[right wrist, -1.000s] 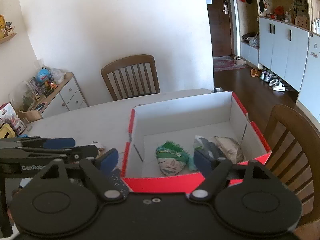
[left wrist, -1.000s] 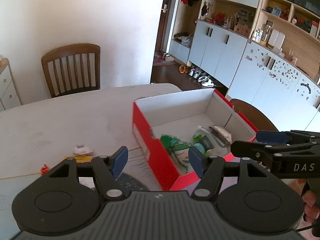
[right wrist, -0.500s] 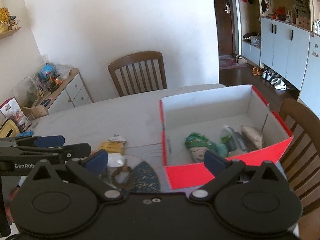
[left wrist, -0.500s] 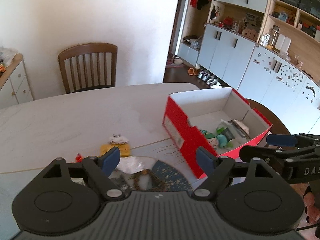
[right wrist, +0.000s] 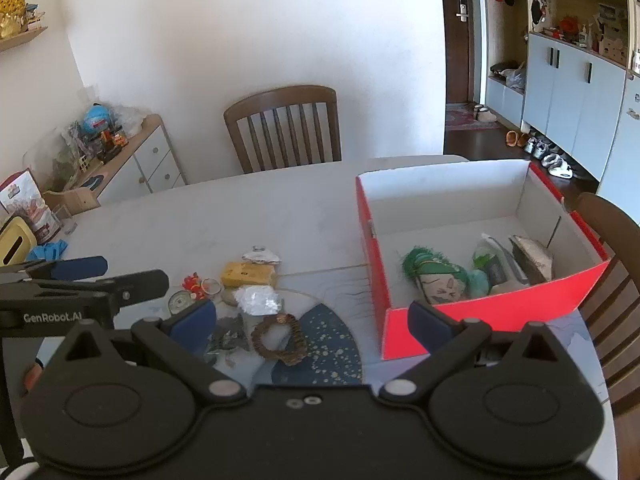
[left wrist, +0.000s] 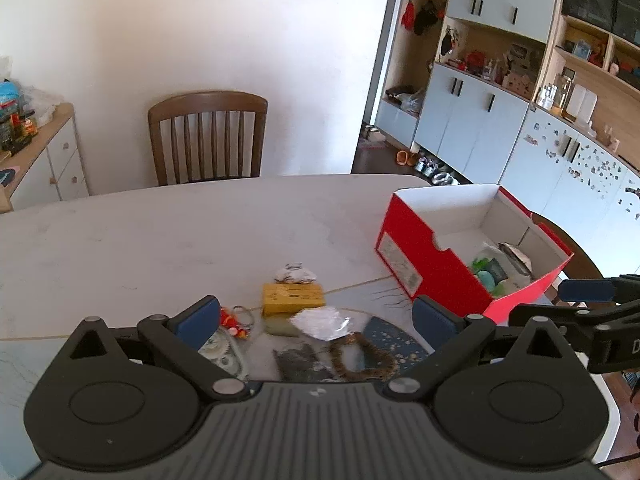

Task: Organize objects
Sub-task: 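Withdraw both tools from the shoebox toward the table, then move left tool to the green tape dispenser while right tool reaches the beaded strand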

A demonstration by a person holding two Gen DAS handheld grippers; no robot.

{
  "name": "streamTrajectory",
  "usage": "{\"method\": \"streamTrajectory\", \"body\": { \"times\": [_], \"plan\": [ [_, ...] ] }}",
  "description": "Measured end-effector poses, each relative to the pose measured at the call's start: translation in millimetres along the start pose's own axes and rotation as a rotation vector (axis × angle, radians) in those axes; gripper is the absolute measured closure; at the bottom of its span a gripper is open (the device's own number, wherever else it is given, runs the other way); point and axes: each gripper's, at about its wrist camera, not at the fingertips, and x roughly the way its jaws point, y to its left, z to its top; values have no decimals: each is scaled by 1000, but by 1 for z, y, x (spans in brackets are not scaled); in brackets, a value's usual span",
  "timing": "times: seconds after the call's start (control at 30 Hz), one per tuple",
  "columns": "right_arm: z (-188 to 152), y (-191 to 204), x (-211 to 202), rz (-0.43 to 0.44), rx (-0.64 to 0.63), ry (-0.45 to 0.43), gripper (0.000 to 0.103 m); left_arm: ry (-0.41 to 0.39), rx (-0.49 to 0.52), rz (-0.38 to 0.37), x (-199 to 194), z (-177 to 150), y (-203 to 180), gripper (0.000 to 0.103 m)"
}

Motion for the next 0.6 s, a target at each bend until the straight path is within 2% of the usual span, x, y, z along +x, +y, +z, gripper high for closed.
{"method": "streamTrajectory", "body": {
  "times": [0.13,0.37,0.6],
  "plan": [
    [-4,7,7,-4,-18,8,1,12,-36,9,3,-8,22,0],
    [-12,15,31,-12,-39,25,1,26,-59,85,20,-23,56,0],
    [-22,25,62,20,-82,72,2,71,-65,101,48,-41,84,0]
  ]
}}
